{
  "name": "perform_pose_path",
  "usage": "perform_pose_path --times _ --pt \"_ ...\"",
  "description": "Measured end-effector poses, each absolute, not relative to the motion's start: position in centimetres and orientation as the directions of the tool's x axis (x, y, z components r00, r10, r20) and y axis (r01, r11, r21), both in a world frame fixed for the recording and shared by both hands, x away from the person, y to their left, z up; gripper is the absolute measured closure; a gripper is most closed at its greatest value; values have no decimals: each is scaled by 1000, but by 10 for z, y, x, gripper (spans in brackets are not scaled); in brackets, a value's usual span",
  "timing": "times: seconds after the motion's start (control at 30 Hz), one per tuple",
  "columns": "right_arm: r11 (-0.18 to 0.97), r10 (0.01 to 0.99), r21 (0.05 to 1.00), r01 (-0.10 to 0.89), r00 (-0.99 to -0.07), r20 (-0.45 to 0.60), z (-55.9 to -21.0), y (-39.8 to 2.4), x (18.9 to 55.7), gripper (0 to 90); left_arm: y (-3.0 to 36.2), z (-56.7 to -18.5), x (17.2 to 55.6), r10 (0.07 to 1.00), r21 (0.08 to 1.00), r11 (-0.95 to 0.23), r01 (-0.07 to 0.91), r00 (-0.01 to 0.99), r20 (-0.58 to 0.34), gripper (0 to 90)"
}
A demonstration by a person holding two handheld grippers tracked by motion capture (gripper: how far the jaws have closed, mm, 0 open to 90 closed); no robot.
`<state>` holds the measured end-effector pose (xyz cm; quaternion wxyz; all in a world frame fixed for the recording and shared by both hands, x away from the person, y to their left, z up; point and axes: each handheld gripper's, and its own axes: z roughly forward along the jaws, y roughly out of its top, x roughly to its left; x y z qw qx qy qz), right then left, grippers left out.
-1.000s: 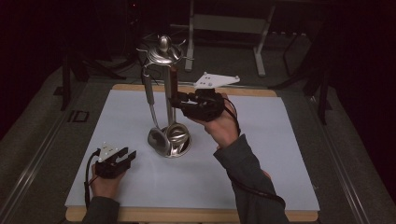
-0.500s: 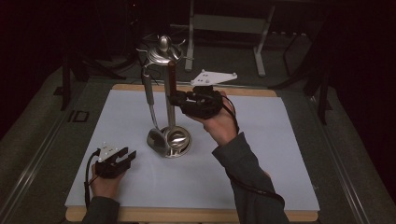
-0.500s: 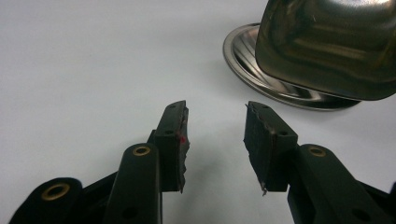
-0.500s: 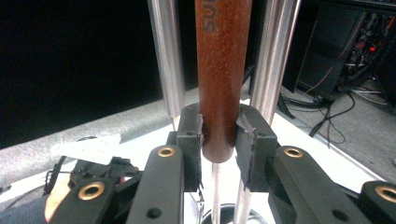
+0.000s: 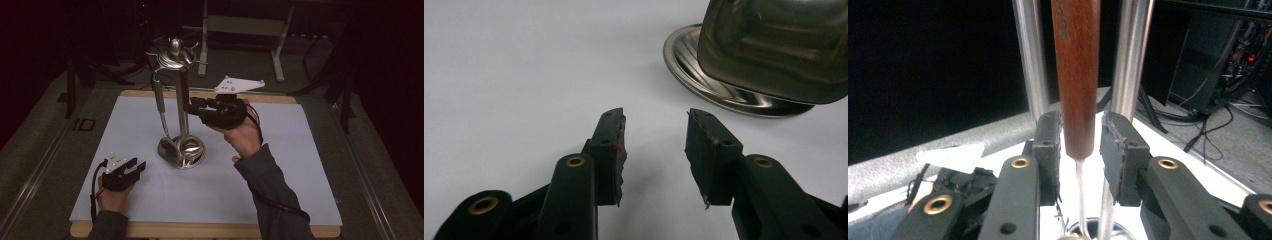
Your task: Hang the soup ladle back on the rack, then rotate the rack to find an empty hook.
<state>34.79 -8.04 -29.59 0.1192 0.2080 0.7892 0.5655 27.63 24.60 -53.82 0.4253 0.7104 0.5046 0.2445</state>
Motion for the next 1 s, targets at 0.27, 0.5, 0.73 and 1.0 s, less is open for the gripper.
perform_pose_path --times 0.27,0.5,0.73,1.0 --pt "299 489 930 214 -871 43 -307 -97 352 693 246 -538 276 925 853 -126 506 370 -83 597" --pt "334 513 916 222 -858 21 -315 -106 354 683 246 -537 275 926 857 -125 500 369 -80 598" --pt "357 548 904 235 -837 1 -322 -117 356 679 246 -537 275 923 863 -112 493 373 -94 603" --pt "415 601 872 259 -798 -49 -340 -137 358 648 245 -521 265 924 912 -64 404 370 -99 683"
